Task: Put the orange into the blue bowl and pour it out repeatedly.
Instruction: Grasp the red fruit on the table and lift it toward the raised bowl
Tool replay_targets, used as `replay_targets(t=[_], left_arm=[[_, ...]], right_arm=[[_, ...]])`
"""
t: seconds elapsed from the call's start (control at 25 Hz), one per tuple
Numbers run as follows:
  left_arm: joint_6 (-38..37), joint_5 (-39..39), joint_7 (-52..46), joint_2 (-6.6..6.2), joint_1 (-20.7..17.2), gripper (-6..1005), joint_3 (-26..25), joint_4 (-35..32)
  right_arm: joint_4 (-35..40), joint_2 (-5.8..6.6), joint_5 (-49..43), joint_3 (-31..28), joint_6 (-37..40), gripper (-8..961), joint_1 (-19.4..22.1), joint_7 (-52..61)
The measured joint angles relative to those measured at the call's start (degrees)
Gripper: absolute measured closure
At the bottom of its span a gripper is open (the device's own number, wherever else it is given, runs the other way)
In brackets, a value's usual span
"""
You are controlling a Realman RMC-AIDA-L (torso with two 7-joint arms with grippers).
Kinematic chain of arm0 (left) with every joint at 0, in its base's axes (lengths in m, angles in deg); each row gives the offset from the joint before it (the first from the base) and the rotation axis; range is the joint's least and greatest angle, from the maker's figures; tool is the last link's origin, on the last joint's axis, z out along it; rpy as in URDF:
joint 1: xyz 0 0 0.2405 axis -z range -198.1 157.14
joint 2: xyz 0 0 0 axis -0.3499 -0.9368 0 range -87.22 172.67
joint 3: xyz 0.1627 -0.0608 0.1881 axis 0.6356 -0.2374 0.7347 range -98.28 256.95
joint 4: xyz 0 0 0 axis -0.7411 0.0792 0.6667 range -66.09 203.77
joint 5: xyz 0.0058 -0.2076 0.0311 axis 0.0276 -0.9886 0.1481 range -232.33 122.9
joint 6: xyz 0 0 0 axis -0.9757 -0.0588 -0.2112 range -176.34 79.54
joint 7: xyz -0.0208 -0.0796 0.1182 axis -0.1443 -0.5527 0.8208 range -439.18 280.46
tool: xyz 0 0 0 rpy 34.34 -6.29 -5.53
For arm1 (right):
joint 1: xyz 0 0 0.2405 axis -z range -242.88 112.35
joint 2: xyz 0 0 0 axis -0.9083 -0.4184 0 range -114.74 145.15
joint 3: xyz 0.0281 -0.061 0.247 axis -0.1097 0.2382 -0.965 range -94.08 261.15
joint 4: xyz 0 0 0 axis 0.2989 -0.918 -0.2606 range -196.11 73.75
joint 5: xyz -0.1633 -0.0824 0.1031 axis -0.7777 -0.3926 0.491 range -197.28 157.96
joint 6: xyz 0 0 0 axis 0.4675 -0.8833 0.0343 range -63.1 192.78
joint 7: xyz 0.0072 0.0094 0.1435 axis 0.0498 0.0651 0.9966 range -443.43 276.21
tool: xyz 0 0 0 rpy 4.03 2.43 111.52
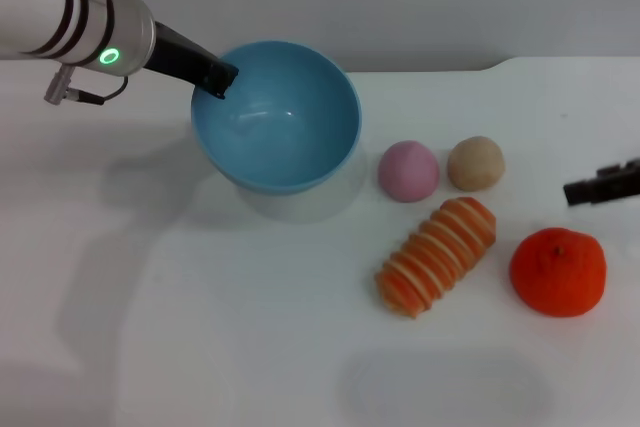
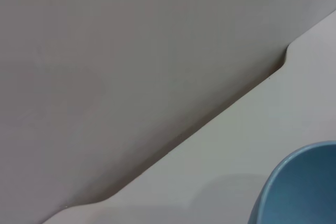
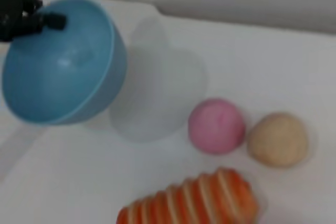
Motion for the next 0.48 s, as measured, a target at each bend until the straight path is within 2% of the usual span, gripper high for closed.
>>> replay_targets(t=[0.2,0.48], left_arm=[[0.42,-0.02,-0.22,0.05,0.19,999,1.07,0.04],[0.81,-0.33,-0.35,0.05,0.05,1001,1.27,0.19]], right_arm=[[-3.72,-1.42,-1.81,1.15,-2.17,373,0.83,-0.11],[-10.92,-1.81,-4.67,5.02,-8.13,381,0.24,-0.19]])
